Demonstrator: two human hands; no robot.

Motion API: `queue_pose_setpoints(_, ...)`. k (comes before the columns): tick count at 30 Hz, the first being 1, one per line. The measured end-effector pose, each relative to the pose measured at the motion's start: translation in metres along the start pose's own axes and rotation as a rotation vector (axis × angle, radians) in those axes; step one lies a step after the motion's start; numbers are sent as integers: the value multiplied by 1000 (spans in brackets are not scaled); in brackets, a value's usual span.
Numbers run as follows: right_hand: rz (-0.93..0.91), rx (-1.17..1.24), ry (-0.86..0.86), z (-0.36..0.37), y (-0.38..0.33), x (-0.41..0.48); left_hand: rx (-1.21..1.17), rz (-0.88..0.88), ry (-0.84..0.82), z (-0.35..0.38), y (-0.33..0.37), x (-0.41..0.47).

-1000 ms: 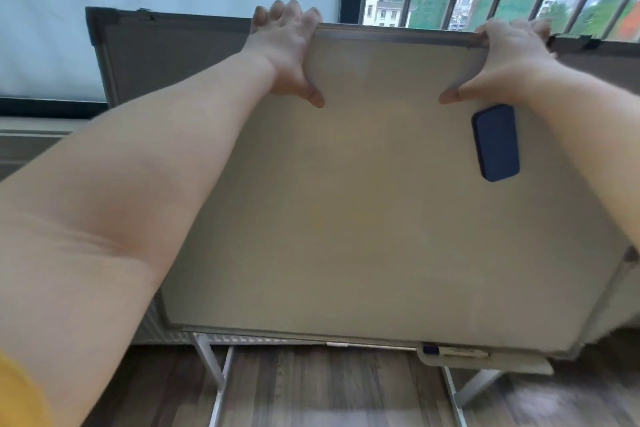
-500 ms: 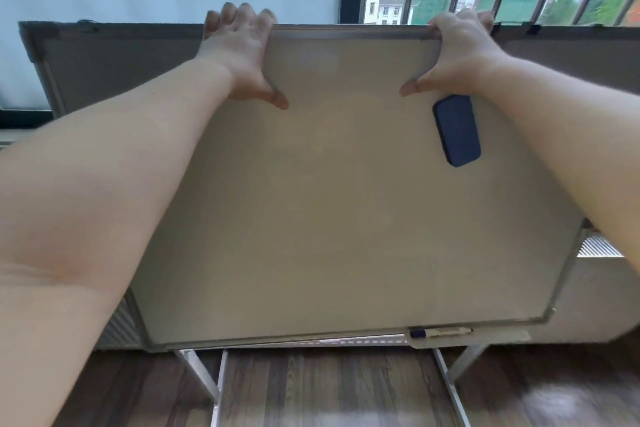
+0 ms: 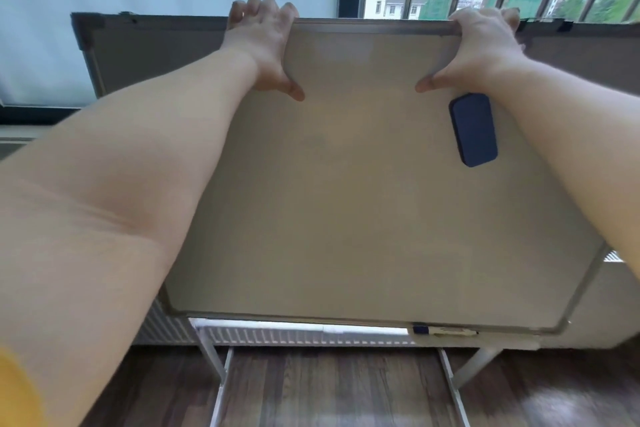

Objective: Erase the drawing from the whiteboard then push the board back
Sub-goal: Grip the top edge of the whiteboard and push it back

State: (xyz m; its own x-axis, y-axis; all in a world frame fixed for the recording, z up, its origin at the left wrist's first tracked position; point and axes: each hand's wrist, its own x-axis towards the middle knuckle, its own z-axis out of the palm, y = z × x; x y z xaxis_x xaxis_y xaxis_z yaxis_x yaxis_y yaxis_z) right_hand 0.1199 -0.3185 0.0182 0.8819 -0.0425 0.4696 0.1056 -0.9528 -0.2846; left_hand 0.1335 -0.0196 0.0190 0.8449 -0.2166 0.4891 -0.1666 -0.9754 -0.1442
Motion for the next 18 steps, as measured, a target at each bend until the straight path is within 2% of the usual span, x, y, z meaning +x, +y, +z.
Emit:
queue_pose_setpoints(13, -20, -26, -39, 3, 2, -3, 0, -11, -20, 7, -4, -1)
queue_pose_setpoints(18, 50, -51, -85, -1, 0, 0, 37, -40, 5, 10, -4, -5)
